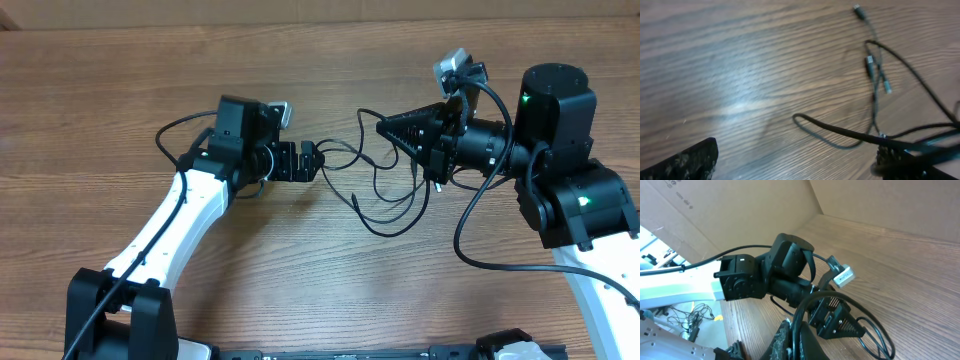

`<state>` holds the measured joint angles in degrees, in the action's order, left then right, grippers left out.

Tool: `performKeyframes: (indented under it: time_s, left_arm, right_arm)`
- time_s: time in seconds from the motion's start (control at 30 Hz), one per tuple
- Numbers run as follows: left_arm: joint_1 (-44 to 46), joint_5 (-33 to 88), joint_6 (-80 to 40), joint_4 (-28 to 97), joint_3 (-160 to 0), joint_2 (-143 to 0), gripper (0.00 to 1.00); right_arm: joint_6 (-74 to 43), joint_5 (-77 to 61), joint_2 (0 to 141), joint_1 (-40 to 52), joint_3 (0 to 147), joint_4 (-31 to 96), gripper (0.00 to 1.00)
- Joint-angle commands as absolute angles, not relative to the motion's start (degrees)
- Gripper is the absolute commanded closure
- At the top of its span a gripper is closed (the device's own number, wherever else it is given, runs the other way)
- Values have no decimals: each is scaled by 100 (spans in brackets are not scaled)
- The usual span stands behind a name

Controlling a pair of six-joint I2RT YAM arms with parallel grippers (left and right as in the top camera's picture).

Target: Untangle cables

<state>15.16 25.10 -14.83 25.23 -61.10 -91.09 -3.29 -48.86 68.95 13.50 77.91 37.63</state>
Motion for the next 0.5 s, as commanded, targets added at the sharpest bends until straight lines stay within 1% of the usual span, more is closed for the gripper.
performKeyframes:
  time_s: [0.0, 0.03, 0.13, 0.33, 0.47]
  left_arm:
    - [1621, 1503, -1815, 2810, -6121, -9065, 0]
    - [1616, 1118, -2126, 2967, -6121, -9065, 0]
    - [1614, 545, -2687, 3179, -6121, -9065, 0]
    - [1610, -99, -3487, 3479, -6121, -9065, 0]
    - [1599, -370, -3645, 3612, -6121, -9065, 0]
  right_arm:
    - [-451, -5028, 6779, 1347, 7926, 3662, 96]
    - [-451, -5028, 6744, 1347, 7926, 3636, 96]
    - [-451, -5028, 6654, 1347, 7926, 3627, 96]
    - [-449, -5024, 6479, 1347, 7926, 3627, 96]
    - [-445, -4917, 6364, 1339, 7926, 3605, 96]
